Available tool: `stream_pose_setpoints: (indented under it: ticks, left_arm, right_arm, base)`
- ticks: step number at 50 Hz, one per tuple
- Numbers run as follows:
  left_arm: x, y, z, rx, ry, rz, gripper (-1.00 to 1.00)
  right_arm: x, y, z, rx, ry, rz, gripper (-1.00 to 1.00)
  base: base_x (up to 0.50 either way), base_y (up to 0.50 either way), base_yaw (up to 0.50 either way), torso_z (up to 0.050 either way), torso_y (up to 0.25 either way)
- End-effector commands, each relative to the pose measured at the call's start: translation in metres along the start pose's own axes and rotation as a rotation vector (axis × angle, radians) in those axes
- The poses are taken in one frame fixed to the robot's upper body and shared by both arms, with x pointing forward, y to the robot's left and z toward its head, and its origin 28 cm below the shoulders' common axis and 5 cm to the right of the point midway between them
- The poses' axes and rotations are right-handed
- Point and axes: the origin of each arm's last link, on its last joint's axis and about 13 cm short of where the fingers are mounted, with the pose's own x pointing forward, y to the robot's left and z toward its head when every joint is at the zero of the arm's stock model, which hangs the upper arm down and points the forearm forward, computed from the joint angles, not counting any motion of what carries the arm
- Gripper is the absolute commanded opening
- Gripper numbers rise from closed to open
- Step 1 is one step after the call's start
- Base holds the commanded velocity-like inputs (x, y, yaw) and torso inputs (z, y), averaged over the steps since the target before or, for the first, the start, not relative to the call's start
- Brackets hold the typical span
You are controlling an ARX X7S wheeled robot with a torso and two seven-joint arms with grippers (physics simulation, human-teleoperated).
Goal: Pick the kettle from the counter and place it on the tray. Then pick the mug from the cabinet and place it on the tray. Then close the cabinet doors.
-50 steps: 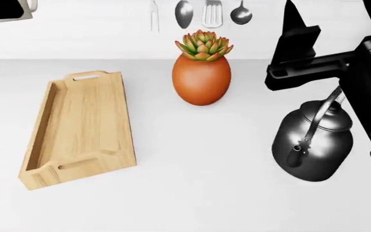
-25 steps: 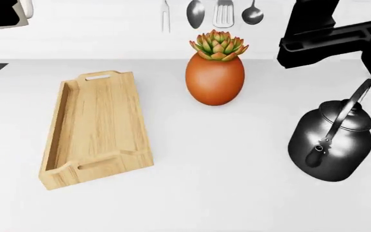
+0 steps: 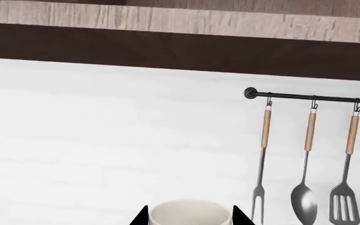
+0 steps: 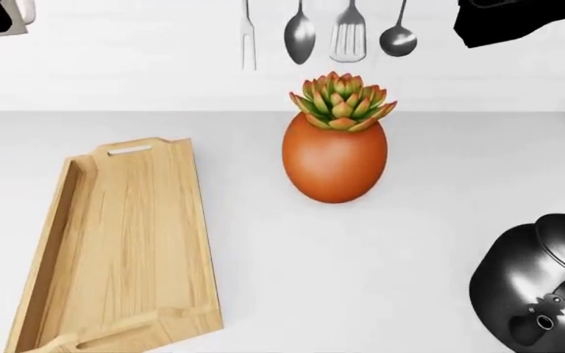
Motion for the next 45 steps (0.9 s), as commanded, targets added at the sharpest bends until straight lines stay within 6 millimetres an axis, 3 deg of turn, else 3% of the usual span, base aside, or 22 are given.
stream_pose_setpoints:
  ticks: [1, 30, 45]
  left_arm:
    - [0.002, 0.002, -0.002, -0.008, -0.004, 0.016, -1.00]
    - [0.027, 0.015, -0.081, 0.003, 0.152, 0.086, -1.00]
    - [0.043, 0.007, -0.115, 0.007, 0.217, 0.080, -1.00]
  right_arm:
    - [-0.001, -0.002, 0.004, -0.007, -0.013, -0.010, 1.00]
    - [0.002, 0.002, 0.001, -0.023, -0.003, -0.005, 1.00]
    - [0.002, 0.003, -0.001, -0.017, 0.000, -0.003, 1.00]
  base:
    - [0.00, 0.00, 0.00, 0.000, 0.010]
    - [0.00, 0.00, 0.00, 0.000, 0.000]
    - [0.00, 0.00, 0.00, 0.000, 0.000]
